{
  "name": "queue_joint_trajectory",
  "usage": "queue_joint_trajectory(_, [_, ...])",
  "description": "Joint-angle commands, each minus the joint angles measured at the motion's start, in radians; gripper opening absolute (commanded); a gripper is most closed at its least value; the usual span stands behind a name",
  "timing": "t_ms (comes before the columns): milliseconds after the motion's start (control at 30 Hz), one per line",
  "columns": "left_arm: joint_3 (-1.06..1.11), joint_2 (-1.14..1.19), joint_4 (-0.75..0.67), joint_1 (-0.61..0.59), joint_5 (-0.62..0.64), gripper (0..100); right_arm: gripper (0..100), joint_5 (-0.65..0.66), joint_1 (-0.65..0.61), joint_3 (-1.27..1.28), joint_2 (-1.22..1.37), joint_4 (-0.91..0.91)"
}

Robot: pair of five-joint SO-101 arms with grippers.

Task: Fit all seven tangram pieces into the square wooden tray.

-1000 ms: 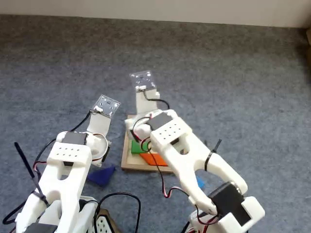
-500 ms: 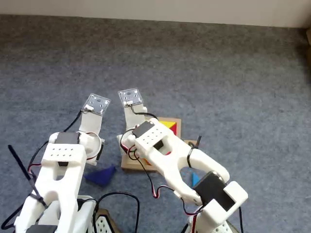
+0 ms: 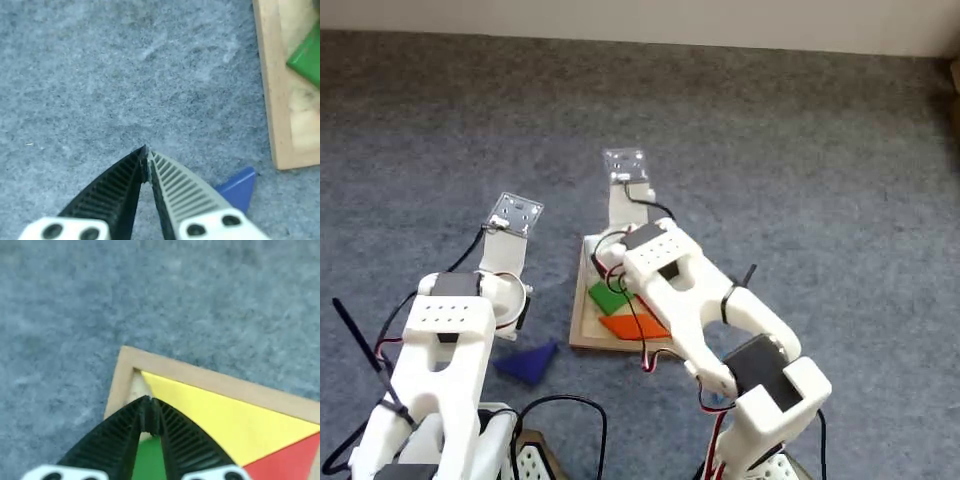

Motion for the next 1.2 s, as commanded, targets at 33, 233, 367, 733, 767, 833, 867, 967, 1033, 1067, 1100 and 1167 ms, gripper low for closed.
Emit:
queue_joint_trajectory(33, [-0.016, -0.024, -0.012, -0.012, 0.008, 1, 0.4, 0.000, 0.010, -0.087, -0.051, 0.015])
queue_joint_trajectory(233, [-0.016, -0.024, -0.012, -0.010, 0.008, 1, 0.4, 0.000, 0.005, -0.051, -0.211, 0.136])
queue_joint_trajectory(367, [-0.016, -0.024, -0.012, -0.008, 0.006, 1, 0.4, 0.000, -0.039, 0.038, -0.259, 0.188])
queue_joint_trajectory(733, [-0.016, -0.024, -0.012, -0.012, 0.006, 1, 0.4, 0.080, -0.021, 0.160, -0.424, 0.384])
queue_joint_trajectory(767, [-0.016, -0.024, -0.012, -0.012, 0.006, 1, 0.4, 0.106, -0.010, 0.162, -0.470, 0.427])
queue_joint_trajectory(833, [-0.016, -0.024, -0.012, -0.012, 0.006, 1, 0.4, 0.147, 0.024, 0.171, -0.561, 0.498])
queue_joint_trajectory(867, [-0.016, -0.024, -0.012, -0.012, 0.006, 1, 0.4, 0.163, 0.048, 0.185, -0.602, 0.530])
queue_joint_trajectory(967, [-0.016, -0.024, -0.012, -0.010, 0.006, 1, 0.6, 0.218, 0.140, 0.243, -0.702, 0.567])
queue_joint_trajectory(1033, [-0.016, -0.024, -0.012, -0.008, 0.006, 1, 0.7, 0.239, 0.200, 0.288, -0.740, 0.559])
queue_joint_trajectory(1067, [-0.016, -0.024, -0.012, -0.008, 0.006, 1, 1.1, 0.241, 0.223, 0.303, -0.745, 0.555])
queue_joint_trajectory(1100, [-0.016, -0.024, -0.012, -0.008, 0.006, 1, 2.6, 0.241, 0.243, 0.320, -0.745, 0.542])
queue_joint_trajectory(1167, [-0.016, -0.024, -0.012, -0.007, 0.006, 1, 8.2, 0.236, 0.275, 0.354, -0.745, 0.507])
